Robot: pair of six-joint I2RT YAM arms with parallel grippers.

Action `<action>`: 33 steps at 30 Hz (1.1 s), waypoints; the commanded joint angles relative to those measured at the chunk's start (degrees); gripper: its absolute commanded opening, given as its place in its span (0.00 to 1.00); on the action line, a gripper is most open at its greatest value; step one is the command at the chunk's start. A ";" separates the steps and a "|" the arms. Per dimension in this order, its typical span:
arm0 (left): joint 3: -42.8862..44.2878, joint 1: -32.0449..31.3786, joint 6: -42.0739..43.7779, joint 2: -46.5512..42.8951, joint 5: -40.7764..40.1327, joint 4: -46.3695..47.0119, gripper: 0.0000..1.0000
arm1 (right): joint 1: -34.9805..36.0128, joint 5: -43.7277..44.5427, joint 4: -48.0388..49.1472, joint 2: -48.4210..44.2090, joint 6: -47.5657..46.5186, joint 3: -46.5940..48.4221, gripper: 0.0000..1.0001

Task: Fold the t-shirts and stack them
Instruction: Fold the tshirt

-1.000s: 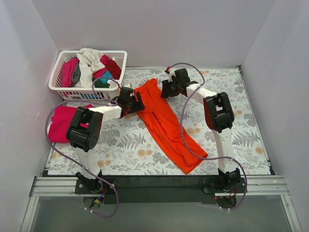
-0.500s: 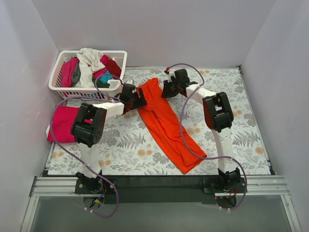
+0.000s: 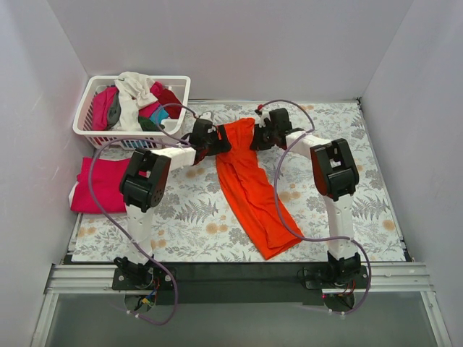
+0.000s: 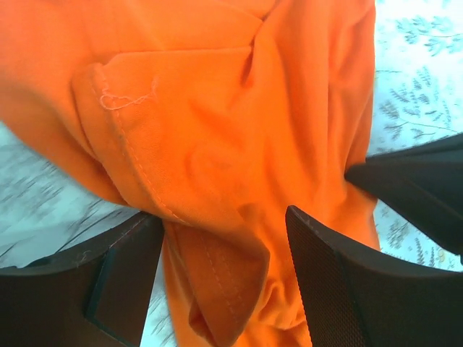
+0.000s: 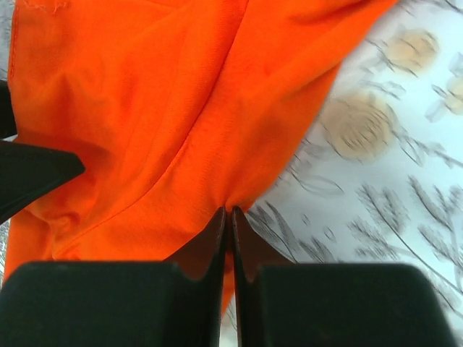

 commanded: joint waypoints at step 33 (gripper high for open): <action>24.55 -3.21 4.38 14.26 4.36 -10.23 0.63 | -12.33 2.73 -1.38 0.57 2.03 8.98 0.14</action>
